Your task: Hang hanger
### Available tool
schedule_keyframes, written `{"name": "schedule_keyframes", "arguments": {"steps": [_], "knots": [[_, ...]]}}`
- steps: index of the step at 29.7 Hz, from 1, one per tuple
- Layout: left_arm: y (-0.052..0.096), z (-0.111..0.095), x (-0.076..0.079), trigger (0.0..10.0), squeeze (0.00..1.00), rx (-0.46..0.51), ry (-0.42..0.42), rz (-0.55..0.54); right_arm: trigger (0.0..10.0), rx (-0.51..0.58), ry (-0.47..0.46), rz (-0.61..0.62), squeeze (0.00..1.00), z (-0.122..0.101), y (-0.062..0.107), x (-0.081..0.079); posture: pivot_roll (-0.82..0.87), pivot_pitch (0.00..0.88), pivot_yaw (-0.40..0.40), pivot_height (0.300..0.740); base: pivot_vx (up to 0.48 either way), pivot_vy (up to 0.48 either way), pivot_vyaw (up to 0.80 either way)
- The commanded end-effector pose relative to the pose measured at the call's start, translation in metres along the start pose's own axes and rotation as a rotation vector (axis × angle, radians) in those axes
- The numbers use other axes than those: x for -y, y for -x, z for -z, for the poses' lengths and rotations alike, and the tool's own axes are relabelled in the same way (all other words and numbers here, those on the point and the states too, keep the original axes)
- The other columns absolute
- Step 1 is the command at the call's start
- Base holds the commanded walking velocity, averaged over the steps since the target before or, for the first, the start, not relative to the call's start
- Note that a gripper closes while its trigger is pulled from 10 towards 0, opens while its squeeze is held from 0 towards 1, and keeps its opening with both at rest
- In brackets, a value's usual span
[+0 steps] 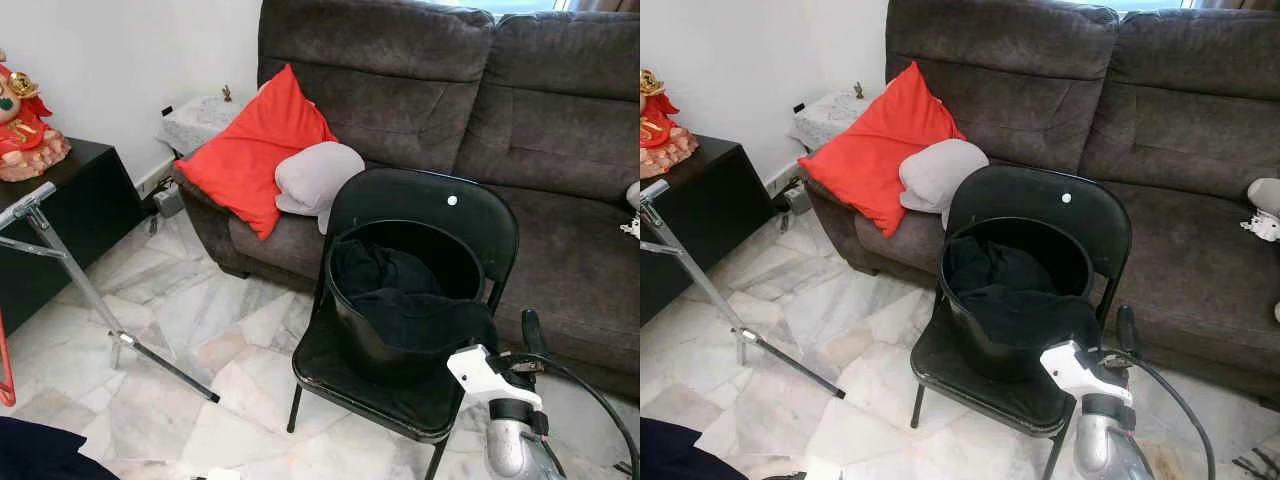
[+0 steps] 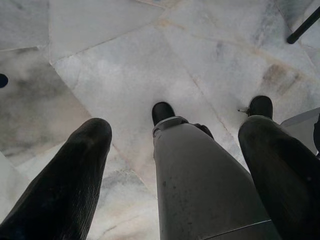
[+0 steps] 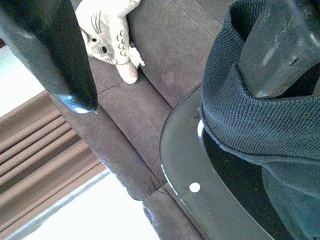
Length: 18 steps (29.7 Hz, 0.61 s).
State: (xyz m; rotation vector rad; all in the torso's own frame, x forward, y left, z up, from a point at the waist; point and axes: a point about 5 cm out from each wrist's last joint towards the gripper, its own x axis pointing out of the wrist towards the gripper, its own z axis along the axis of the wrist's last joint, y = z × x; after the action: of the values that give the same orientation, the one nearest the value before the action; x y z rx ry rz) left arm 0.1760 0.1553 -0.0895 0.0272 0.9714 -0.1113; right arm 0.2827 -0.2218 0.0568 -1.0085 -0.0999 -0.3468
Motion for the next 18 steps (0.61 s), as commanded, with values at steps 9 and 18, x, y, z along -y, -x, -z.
{"name": "schedule_keyframes", "arguments": {"steps": [9, 18], "knots": [[0.0013, 0.0061, -0.0028, 10.0, 0.0, -0.022, -0.012, -0.003, 10.0, 0.003, -0.011, 0.05, 0.0, -0.003, -0.0049, 0.006, -0.01, 0.057, 0.086, 0.74, 0.0, 0.0, 0.0], [0.0013, 0.0059, -0.003, 10.0, 0.0, -0.022, -0.013, -0.001, 10.0, -0.113, -0.183, 0.0, 0.0, 0.0019, -0.0041, -0.001, -0.01, 0.062, 0.087, 0.74, 0.0, 0.0, 0.0]]}}
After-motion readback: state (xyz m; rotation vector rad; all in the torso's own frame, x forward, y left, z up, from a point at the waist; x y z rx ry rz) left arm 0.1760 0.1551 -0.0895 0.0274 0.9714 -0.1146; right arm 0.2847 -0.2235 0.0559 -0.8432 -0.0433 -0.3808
